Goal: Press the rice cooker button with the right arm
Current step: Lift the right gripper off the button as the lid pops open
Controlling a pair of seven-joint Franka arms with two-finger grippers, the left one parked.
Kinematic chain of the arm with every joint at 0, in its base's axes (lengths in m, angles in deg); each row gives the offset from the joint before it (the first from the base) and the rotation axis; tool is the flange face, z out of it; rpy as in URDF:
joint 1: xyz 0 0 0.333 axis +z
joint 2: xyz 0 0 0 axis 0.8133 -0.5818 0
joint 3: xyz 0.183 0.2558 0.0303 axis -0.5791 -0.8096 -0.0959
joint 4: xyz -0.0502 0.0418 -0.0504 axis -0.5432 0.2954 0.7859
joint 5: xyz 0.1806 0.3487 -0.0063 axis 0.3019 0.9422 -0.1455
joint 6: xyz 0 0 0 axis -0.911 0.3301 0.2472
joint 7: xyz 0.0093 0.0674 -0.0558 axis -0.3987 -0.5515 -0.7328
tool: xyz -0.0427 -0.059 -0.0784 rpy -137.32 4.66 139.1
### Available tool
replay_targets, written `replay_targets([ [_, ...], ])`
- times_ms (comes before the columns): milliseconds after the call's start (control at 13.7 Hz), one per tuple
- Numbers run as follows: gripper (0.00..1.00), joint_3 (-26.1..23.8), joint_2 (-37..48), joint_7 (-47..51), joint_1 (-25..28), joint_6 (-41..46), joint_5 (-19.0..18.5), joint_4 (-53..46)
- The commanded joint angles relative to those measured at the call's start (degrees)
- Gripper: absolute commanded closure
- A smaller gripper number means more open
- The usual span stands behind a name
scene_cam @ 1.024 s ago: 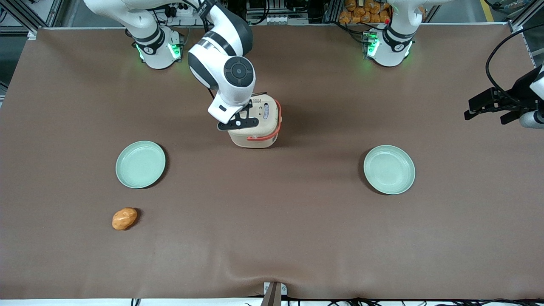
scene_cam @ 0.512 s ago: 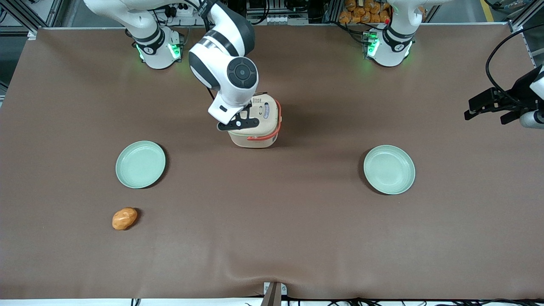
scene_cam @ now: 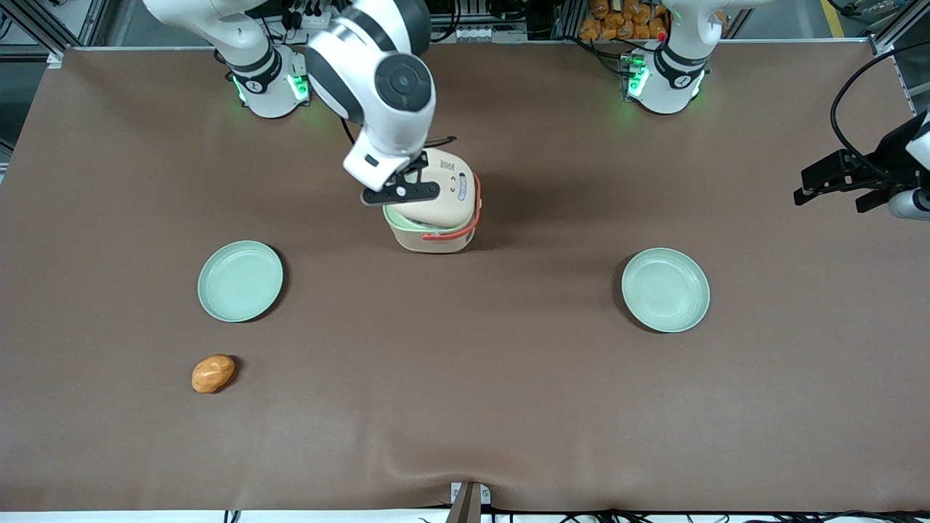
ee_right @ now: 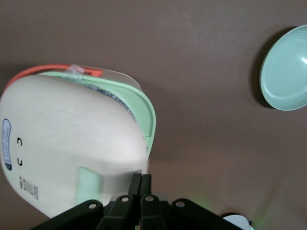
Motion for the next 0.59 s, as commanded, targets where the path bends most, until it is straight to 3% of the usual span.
replay_targets([
  [0, 0.22, -1.01, 0.54, -1.16, -3.45, 2.86, 1.52, -4.93],
  [73, 0.0, -1.01, 0.63, -2.04, -4.94, 2.86, 1.52, -5.72],
  [512, 0.0, -1.01, 1.51, -17.22, -18.12, 1.64, 1.61, -7.75],
])
